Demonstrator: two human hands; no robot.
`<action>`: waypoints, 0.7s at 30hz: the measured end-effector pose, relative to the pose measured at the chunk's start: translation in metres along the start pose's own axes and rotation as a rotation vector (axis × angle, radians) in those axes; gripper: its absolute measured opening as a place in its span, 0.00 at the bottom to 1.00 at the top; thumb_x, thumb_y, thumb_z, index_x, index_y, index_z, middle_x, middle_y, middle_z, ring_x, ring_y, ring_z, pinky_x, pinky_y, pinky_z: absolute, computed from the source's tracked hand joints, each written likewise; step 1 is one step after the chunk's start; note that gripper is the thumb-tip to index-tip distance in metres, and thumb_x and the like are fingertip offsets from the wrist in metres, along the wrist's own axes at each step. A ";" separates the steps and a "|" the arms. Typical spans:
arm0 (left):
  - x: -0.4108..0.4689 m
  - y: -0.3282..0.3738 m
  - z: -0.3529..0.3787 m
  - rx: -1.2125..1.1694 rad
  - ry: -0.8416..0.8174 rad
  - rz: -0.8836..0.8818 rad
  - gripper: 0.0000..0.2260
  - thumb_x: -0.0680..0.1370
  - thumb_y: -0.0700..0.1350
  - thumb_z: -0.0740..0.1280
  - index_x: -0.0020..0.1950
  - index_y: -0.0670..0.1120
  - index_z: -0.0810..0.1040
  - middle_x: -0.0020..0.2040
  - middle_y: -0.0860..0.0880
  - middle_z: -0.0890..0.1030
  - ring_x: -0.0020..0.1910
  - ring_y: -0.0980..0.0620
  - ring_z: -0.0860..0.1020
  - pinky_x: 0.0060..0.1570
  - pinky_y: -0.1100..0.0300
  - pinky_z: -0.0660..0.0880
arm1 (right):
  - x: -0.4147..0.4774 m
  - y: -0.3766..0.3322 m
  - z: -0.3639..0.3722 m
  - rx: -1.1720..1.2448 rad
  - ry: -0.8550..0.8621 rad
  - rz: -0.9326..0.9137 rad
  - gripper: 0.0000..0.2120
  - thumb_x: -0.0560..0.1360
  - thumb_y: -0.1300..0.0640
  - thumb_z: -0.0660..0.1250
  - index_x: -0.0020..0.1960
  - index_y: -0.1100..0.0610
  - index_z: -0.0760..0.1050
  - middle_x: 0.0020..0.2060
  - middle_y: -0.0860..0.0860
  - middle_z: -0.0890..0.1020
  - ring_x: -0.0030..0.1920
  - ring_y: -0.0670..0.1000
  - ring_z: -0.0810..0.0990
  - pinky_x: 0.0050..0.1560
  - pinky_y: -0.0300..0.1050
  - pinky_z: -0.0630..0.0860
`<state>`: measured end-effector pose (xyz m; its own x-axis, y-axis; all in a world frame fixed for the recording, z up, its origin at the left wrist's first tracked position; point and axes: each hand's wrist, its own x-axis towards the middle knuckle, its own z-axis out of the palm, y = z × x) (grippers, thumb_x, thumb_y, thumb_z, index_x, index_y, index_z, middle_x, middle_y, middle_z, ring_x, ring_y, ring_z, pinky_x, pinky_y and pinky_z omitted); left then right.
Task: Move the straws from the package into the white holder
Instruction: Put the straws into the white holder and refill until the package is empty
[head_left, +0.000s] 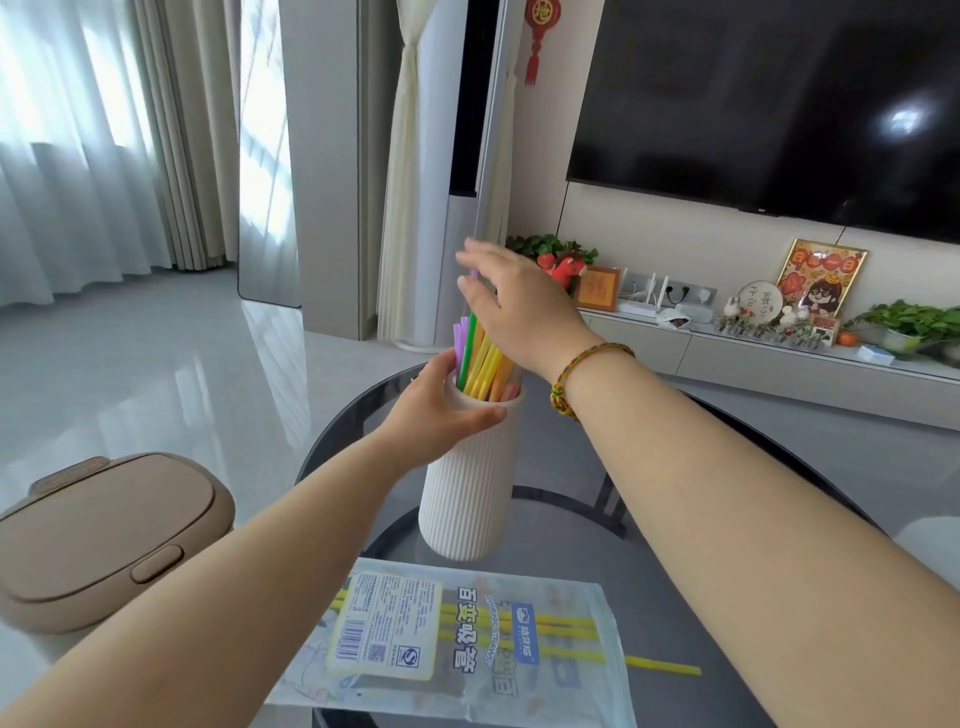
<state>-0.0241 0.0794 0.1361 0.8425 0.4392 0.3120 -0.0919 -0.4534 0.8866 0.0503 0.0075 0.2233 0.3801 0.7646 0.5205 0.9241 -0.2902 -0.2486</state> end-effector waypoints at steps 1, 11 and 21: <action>0.000 0.000 0.000 0.003 -0.001 0.000 0.28 0.69 0.45 0.71 0.65 0.46 0.63 0.53 0.54 0.70 0.46 0.59 0.71 0.35 0.80 0.70 | -0.003 0.002 0.002 -0.012 -0.023 0.018 0.18 0.79 0.55 0.53 0.66 0.59 0.67 0.68 0.56 0.71 0.68 0.56 0.66 0.66 0.47 0.62; -0.008 -0.010 0.004 0.089 0.021 -0.051 0.31 0.72 0.50 0.67 0.70 0.48 0.57 0.66 0.48 0.68 0.60 0.52 0.68 0.56 0.57 0.66 | -0.035 0.018 -0.003 0.073 0.136 0.059 0.21 0.78 0.55 0.55 0.70 0.58 0.61 0.69 0.56 0.69 0.70 0.53 0.62 0.68 0.43 0.57; -0.078 -0.035 0.032 0.323 0.409 -0.033 0.18 0.76 0.41 0.62 0.66 0.44 0.65 0.72 0.46 0.61 0.70 0.46 0.61 0.66 0.52 0.60 | -0.182 0.089 0.017 0.104 -0.111 0.486 0.17 0.76 0.55 0.60 0.64 0.56 0.69 0.66 0.52 0.72 0.66 0.51 0.67 0.64 0.41 0.62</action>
<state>-0.0699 0.0365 0.0695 0.5603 0.6948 0.4509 0.1542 -0.6223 0.7674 0.0629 -0.1475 0.0932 0.7536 0.6133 0.2364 0.6306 -0.5732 -0.5232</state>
